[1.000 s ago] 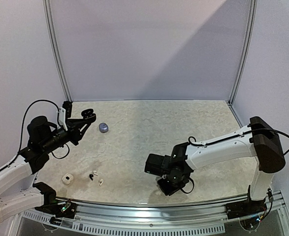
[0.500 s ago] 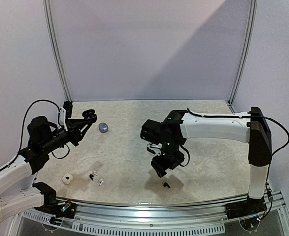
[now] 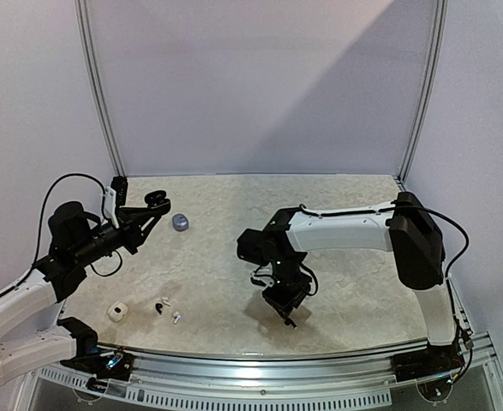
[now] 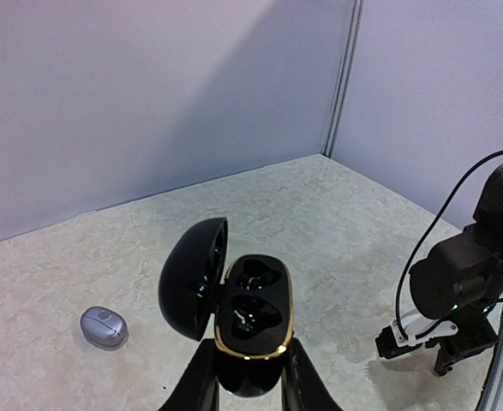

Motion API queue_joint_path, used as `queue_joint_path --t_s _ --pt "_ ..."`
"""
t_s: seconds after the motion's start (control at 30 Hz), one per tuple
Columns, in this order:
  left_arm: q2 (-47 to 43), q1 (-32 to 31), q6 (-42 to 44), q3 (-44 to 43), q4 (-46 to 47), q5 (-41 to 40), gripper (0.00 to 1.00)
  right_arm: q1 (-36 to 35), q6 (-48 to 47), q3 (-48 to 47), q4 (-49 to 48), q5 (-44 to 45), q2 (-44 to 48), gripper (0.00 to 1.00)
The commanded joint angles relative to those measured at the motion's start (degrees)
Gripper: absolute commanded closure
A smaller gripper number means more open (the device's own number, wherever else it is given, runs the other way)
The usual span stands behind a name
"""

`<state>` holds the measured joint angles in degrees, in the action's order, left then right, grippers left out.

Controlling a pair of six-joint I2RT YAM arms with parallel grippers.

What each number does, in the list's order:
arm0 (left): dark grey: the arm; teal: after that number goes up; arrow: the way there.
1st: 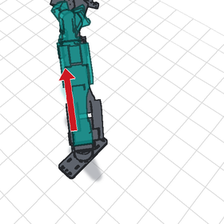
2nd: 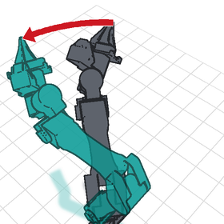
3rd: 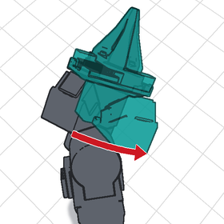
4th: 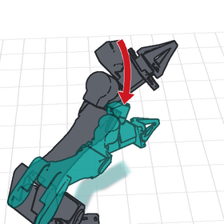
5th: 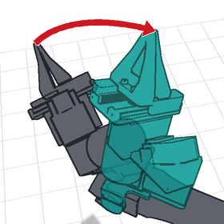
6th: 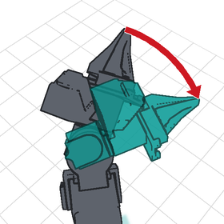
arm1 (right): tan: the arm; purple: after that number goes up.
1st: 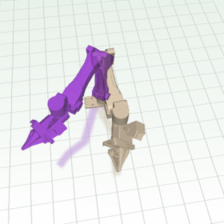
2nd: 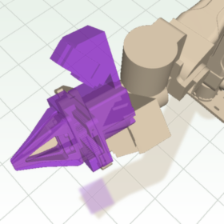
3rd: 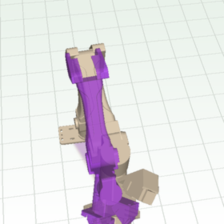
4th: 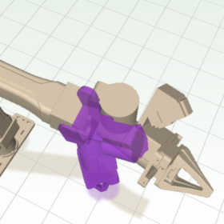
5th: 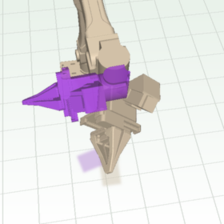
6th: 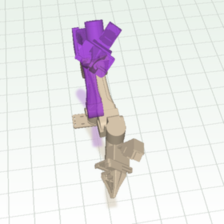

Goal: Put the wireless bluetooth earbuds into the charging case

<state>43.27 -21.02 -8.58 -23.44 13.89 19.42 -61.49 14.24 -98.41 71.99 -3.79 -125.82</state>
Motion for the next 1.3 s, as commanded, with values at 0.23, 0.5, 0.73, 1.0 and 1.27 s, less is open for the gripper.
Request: queue_joint_path --t_s 0.23,0.5,0.73,1.0,1.27 --pt "0.61 -0.34 0.53 1.15 1.67 0.79 1.00 -1.56 -0.74 0.63 -0.94 -3.46 -2.33 0.61" --pt "0.85 -0.27 0.76 1.17 1.62 0.71 1.00 -2.95 -0.56 -0.09 1.56 -1.44 -3.70 0.67" --pt "1.08 -0.25 0.76 1.14 1.67 0.71 1.00 -3.28 0.06 -1.28 2.40 0.33 -4.36 0.76" --pt "0.93 -0.25 1.15 1.20 1.55 0.70 1.00 -3.28 0.41 -4.16 1.37 0.44 -4.07 0.93" --pt "0.45 -0.44 6.37 0.75 4.20 5.64 1.00 -3.11 2.17 -19.43 -0.20 13.60 1.47 1.00"
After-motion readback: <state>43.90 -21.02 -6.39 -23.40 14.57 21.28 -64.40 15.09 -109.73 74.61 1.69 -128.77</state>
